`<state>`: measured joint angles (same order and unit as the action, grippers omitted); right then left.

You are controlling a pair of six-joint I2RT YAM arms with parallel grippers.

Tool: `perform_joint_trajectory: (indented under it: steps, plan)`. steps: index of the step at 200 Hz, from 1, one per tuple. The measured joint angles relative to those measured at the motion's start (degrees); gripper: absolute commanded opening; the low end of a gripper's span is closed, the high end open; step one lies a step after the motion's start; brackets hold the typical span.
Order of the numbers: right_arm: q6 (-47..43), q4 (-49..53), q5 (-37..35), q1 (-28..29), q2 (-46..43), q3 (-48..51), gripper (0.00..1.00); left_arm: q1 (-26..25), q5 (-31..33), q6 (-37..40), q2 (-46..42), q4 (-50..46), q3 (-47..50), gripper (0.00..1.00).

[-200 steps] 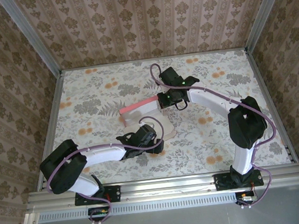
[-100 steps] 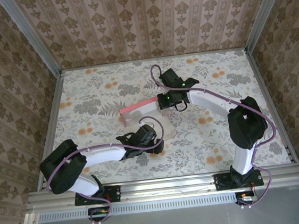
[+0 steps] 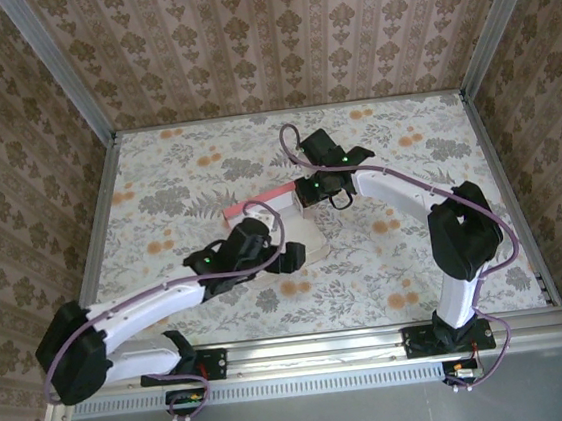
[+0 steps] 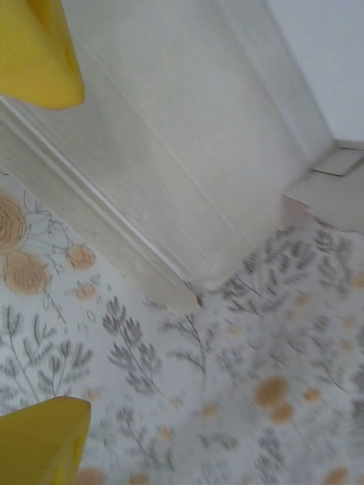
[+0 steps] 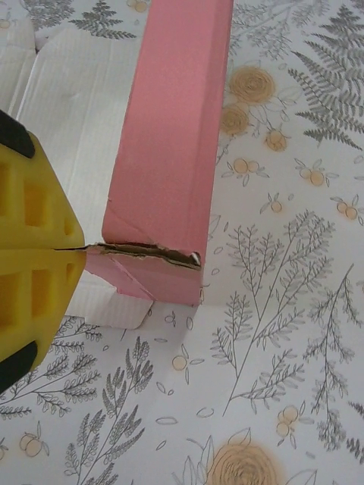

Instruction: Fold the paper box

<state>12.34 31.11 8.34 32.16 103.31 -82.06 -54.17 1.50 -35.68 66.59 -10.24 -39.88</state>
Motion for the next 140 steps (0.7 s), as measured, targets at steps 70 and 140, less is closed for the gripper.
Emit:
perform_joint_trajectory:
  steps: [70, 140]
  plan:
    - [-5.40, 1.60, 5.62, 0.79, 5.01, -6.43, 0.00, 19.69, -9.84, 4.68, -13.97, -15.80, -9.73, 1.00]
    - [-8.96, 3.30, 7.23, 5.53, 9.18, -11.98, 0.01, 37.46, -23.63, 7.48, -8.70, -15.52, -8.24, 1.00]
